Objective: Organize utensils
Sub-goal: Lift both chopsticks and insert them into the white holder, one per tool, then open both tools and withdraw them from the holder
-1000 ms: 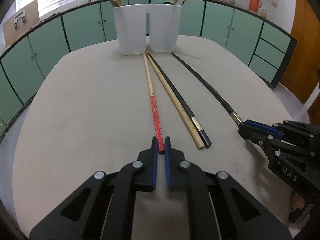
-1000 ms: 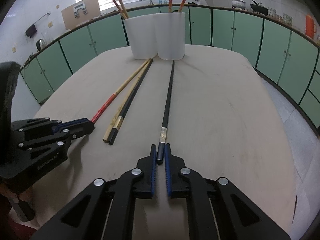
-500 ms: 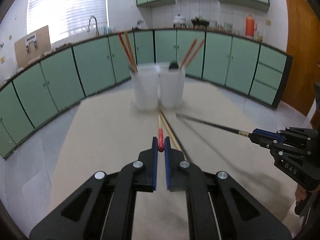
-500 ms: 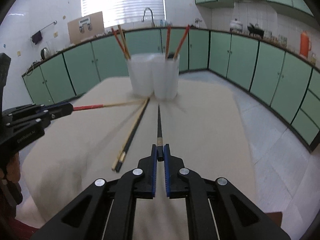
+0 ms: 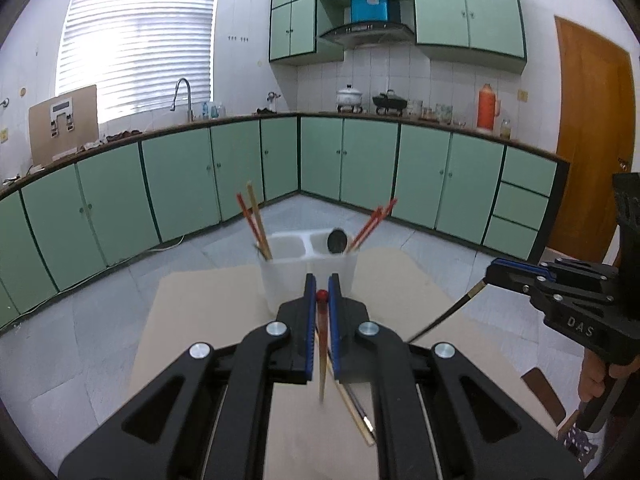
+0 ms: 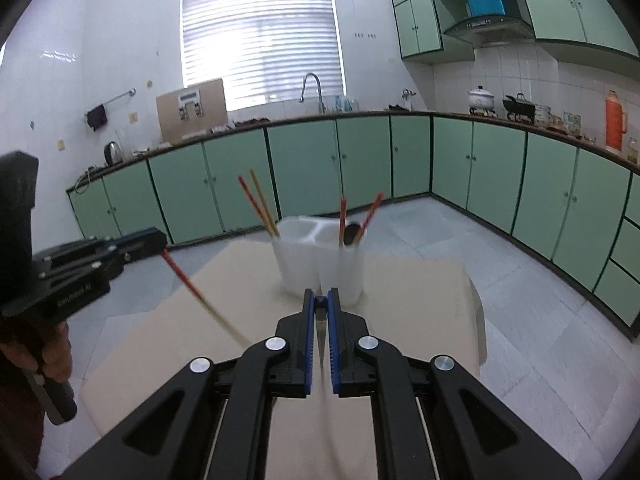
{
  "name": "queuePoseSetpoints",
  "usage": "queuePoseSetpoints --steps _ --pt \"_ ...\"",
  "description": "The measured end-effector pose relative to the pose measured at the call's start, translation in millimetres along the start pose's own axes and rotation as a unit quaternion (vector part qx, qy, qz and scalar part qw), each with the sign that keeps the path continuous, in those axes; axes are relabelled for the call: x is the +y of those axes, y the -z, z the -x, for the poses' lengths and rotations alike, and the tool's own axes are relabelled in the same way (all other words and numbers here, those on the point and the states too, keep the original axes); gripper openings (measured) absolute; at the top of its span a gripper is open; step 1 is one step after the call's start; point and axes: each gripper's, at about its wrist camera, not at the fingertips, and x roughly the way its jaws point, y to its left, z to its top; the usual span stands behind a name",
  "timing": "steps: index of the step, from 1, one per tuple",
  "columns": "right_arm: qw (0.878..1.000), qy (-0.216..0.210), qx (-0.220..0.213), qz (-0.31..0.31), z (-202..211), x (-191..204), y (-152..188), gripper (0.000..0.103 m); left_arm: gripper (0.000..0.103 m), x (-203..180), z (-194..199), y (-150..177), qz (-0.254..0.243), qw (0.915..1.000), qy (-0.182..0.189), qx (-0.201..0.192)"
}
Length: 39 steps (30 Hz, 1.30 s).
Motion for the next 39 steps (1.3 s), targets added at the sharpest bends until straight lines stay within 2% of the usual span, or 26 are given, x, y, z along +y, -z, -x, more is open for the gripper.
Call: queuePoseSetpoints --steps 6,12,22,27,32,39 --pt "1.0 -0.018 -0.006 0.018 -11.9 4.1 -30.0 0.006 0.005 2.7 -3.6 -18.2 0.001 0.9999 0.008 -0.012" --pt "0.998 -0.043 -0.032 0.02 -18.5 5.3 -65.2 0.006 0.005 5.8 -5.3 -45.6 0.008 0.9992 0.012 -0.037" --pt "0.995 -0.037 -0.089 0.014 -46.5 -2.9 -152.3 0.006 0.005 12.6 -30.1 -128.6 0.011 0.9936 -0.005 -0.112" --pt "0.995 -0.022 -0.102 0.001 -76.2 -17.9 -182.3 0.006 0.005 18.5 -62.7 -162.1 0.021 0.9921 -0.01 -0.123" --pt "0.995 -0.014 -0.096 -0.013 -114.2 -34.0 -184.7 0.006 0.005 27.1 -104.3 -167.2 0.031 0.9928 -0.018 -0.114" --pt "0.997 -0.009 -0.072 -0.014 -151.8 -42.3 -157.7 0.006 0.005 43.9 -157.7 -149.2 0.04 0.9958 -0.029 -0.077"
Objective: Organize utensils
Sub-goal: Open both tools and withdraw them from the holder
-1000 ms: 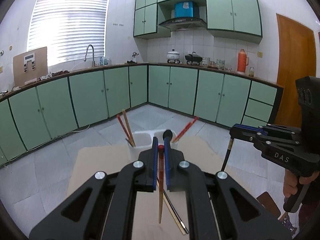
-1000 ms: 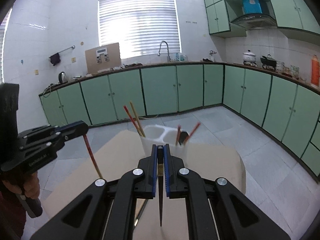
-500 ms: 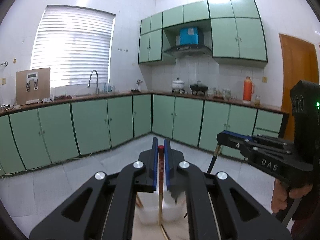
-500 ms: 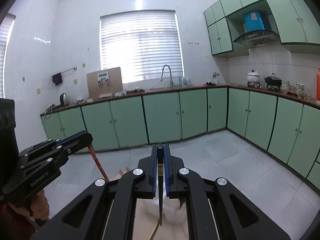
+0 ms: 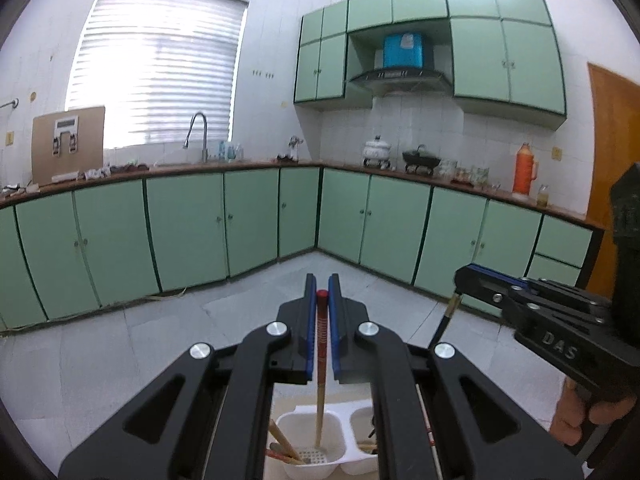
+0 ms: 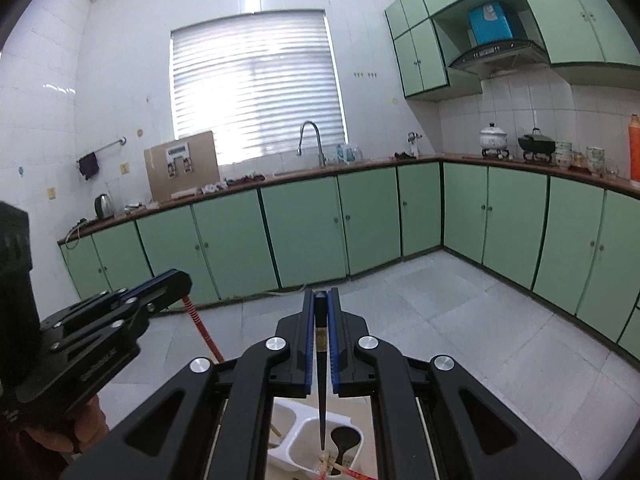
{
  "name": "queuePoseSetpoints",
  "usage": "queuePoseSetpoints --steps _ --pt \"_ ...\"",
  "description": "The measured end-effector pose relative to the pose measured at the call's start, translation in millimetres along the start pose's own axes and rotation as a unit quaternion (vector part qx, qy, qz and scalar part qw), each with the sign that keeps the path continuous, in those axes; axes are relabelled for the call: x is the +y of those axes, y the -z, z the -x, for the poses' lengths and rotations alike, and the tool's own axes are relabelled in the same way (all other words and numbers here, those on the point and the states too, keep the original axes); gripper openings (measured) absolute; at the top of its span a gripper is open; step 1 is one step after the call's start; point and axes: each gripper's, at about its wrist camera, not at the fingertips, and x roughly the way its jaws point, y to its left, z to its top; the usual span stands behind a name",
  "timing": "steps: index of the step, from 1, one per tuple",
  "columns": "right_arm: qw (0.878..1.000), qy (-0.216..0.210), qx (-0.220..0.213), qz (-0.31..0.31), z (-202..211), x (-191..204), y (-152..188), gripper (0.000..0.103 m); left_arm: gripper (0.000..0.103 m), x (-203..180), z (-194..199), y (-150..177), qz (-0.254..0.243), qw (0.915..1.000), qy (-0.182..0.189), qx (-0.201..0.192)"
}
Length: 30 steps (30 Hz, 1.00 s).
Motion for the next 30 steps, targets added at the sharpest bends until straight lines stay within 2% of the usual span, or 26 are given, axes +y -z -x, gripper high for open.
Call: queuePoseSetpoints --steps 8,10,14,16,21,23,28,30 --pt "0.999 0.003 0.04 0.001 -13.7 -1.1 33.1 0.007 0.005 12.4 -29.3 33.6 -0.01 0.9986 -0.005 0.052" --pt "0.999 0.002 0.054 0.002 -15.2 -1.6 39.7 0.007 0.007 15.1 -30.3 38.3 -0.008 0.9981 -0.003 0.06" --pt "0.998 0.011 0.055 -0.005 -6.0 -6.2 47.1 0.009 0.008 18.0 -22.1 43.5 -0.011 0.9981 -0.004 0.061" --pt "0.999 0.016 0.048 -0.013 3.8 -11.4 46.0 0.01 0.011 18.5 -13.4 43.3 -0.013 0.9984 -0.005 0.055" --pt "0.999 0.03 0.025 -0.015 35.0 -14.7 42.6 0.016 0.032 19.3 21.9 41.3 -0.012 0.9996 -0.011 0.021" --pt "0.999 0.03 0.015 -0.014 50.8 -11.6 44.7 0.024 0.035 15.0 39.3 41.9 -0.015 0.9998 -0.011 0.008" --pt "0.999 0.033 -0.006 0.001 87.7 3.2 56.0 0.033 0.047 7.2 82.8 52.1 -0.021 0.9995 -0.014 -0.019" --pt "1.0 0.028 -0.01 -0.002 102.5 9.0 65.7 0.039 0.058 6.9 99.8 60.8 -0.011 0.9996 -0.011 -0.023"
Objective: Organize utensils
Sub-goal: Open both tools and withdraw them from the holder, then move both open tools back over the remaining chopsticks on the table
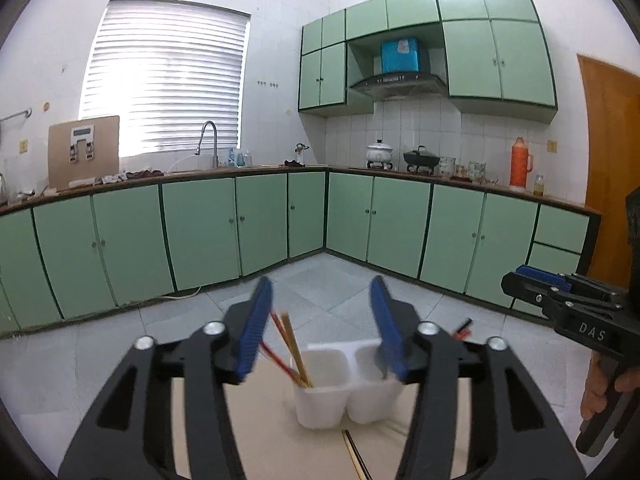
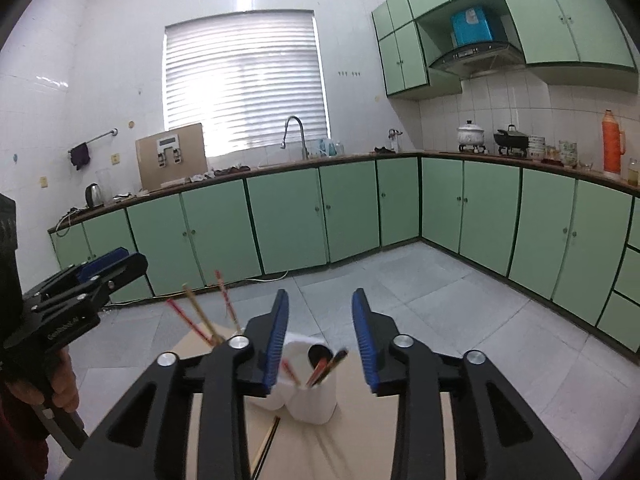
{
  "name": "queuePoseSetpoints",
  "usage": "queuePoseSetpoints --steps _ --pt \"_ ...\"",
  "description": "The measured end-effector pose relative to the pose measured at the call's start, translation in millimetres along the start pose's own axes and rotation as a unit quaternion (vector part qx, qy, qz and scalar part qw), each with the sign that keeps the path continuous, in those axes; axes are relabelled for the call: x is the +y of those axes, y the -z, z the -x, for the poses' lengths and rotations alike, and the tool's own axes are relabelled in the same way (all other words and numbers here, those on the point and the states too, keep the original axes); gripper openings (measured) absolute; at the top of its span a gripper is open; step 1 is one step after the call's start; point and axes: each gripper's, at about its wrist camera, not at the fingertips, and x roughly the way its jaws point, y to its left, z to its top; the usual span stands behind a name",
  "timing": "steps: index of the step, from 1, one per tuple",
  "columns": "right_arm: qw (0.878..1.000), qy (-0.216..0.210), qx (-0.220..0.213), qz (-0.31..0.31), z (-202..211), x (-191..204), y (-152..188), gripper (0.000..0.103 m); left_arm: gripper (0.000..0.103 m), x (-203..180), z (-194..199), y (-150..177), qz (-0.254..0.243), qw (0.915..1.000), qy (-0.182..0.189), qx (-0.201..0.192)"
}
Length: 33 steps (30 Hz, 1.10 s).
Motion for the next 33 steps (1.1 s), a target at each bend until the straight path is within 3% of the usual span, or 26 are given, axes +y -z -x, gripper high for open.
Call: queuePoseSetpoints --steps 6,8,16,33 --pt "1.0 -0.003 0.003 -0.018 28.0 9.2 33.8 0.052 0.074 -5.6 40.3 33.5 0.004 0.9999 -0.01 0.001" --pt "1.0 0.004 0.003 -0.023 35.4 12.8 49.4 0.062 0.079 -6.6 48.7 45.1 0.002 0.9999 -0.014 0.006" --pt "1.0 0.025 -0.009 -0.011 47.6 29.7 97.9 0.082 0.086 -1.9 62.6 86.5 0.011 0.9991 -0.028 0.03" --pt "0.997 0.041 0.067 -0.013 39.3 49.0 174.0 0.086 0.088 5.8 63.0 158.7 -0.002 0.9925 -0.041 0.115"
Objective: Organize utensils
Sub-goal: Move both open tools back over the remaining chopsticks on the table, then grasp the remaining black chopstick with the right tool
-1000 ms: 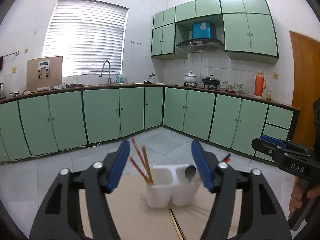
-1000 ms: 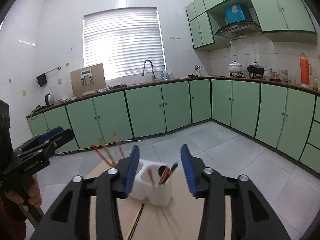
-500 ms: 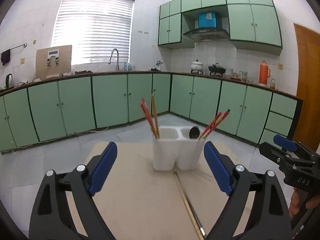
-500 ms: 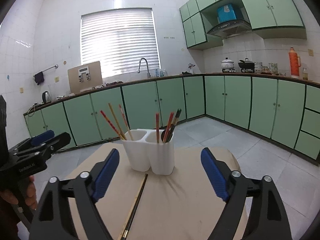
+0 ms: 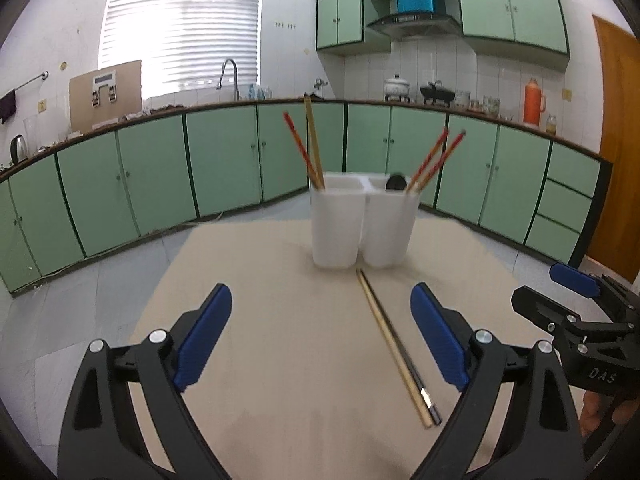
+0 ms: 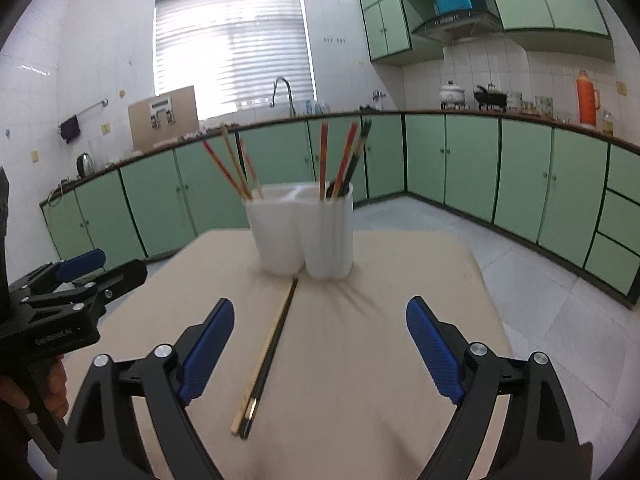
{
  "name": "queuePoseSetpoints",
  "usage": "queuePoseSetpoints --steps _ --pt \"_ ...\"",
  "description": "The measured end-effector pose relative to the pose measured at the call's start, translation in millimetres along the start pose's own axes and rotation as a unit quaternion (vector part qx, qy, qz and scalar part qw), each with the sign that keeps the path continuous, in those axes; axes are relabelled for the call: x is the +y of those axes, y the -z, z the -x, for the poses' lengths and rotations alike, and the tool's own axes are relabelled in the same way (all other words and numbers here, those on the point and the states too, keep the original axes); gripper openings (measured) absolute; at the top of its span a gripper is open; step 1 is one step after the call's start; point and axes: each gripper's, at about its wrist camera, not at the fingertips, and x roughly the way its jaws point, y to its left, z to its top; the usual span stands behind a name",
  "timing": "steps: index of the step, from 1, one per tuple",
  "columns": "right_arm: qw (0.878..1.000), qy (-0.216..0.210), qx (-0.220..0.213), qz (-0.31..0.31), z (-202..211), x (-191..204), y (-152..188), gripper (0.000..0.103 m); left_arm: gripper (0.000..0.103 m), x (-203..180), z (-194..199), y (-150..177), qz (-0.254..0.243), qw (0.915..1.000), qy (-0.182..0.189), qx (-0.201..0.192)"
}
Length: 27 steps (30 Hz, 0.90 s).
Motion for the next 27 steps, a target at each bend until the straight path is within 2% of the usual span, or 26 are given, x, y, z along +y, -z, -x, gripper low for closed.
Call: queuePoseSetpoints --steps 10,17,25,27 --pt "0.997 -0.003 0.076 0.001 -11.7 10.9 43.2 0.086 0.089 10.8 -21.3 48.2 0.012 0.9961 -0.009 0.087" --pt "0.993 -0.008 0.116 0.019 -17.9 24.0 57.5 0.085 0.09 15.5 -27.0 59.5 0.014 0.9928 -0.019 0.117" --pt "0.987 -0.018 0.154 0.042 -27.7 35.8 69.9 0.062 0.09 22.1 -29.8 62.1 0.022 0.9909 -0.026 0.131" --pt "0.986 -0.02 0.16 0.046 -29.3 37.4 71.0 0.06 0.09 21.9 -31.9 61.9 0.021 0.9905 -0.027 0.133"
